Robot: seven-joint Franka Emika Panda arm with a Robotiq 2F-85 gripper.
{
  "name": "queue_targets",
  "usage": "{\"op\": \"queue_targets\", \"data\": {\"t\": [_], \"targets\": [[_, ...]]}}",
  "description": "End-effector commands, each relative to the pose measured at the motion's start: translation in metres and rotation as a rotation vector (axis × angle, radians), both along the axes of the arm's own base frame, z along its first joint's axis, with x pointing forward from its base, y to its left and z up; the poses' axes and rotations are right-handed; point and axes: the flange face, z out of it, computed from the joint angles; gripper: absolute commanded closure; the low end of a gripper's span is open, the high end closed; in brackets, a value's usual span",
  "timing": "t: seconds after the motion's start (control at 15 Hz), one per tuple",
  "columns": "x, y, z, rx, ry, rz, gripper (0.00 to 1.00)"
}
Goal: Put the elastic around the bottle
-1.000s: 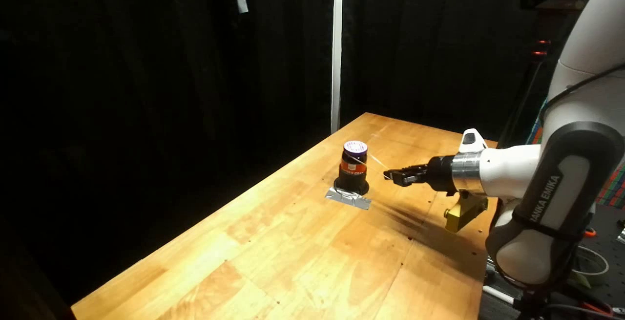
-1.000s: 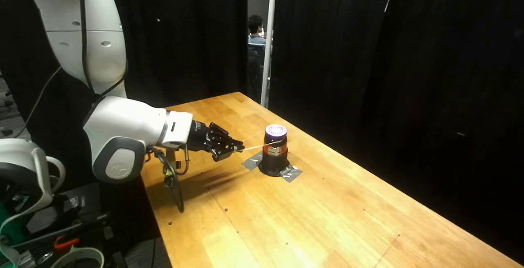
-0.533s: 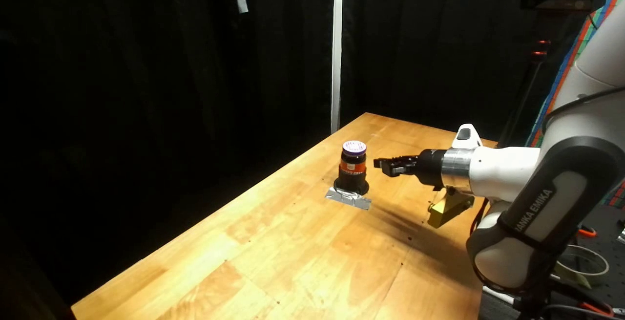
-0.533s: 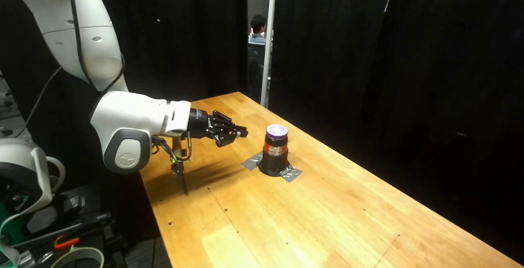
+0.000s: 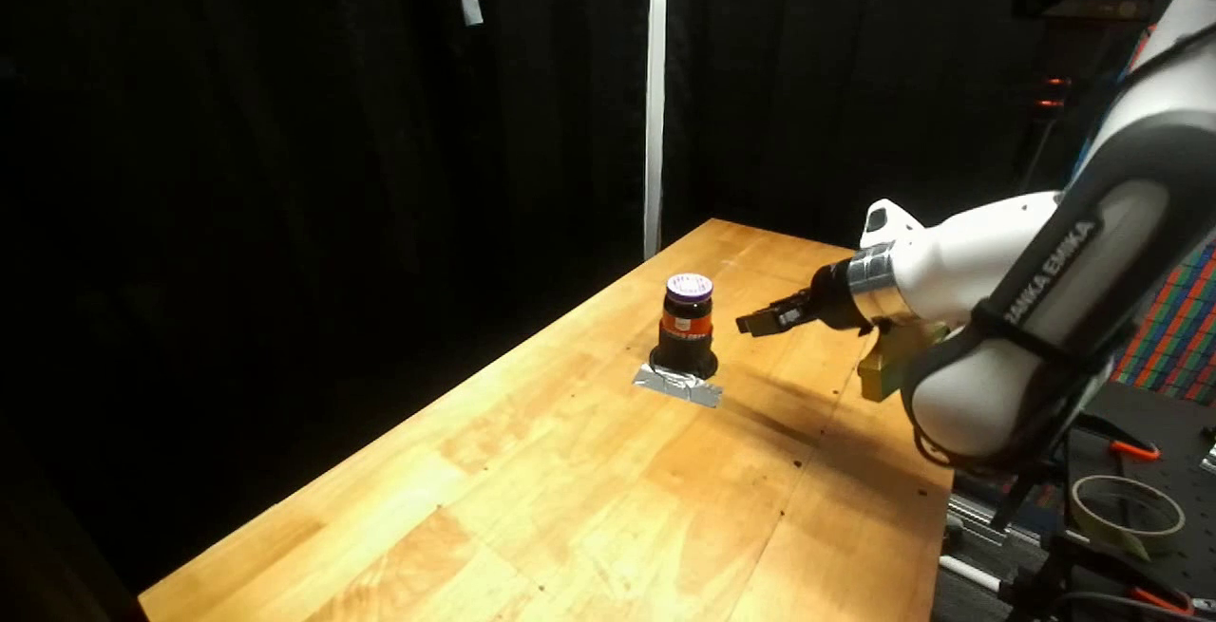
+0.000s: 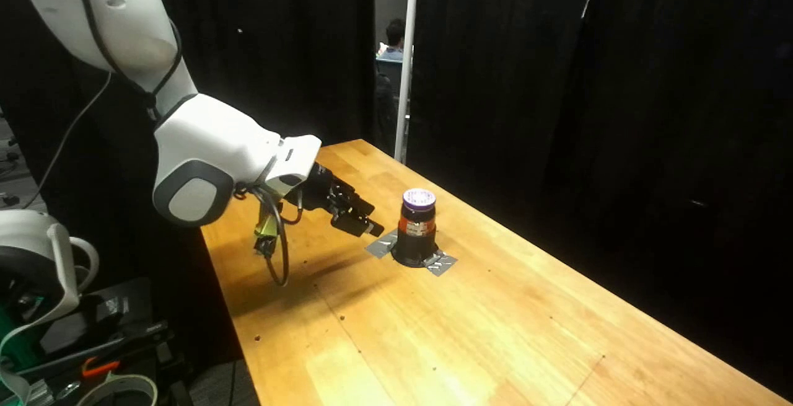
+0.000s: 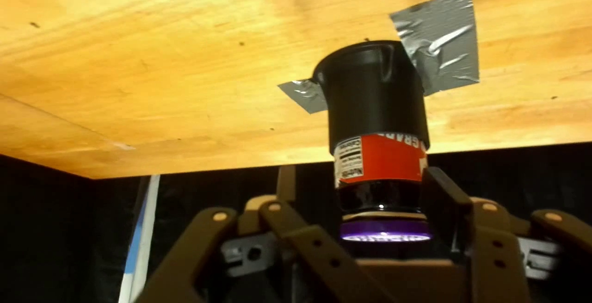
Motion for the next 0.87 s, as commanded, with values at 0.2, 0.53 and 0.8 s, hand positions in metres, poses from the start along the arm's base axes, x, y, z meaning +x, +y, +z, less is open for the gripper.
{"op": "queue_targets", "data": {"t": [0.2,0.53,0.8], "targets": [[-0.022,-0.054,0.026,-0.055,0.318,0.013,0.0],[-0.047,-0.074,0.019,-0.11,0.419,0.052,0.0],[-0.053,-0.072,0.026,-0.091,0.45,0.045,0.0]]}}
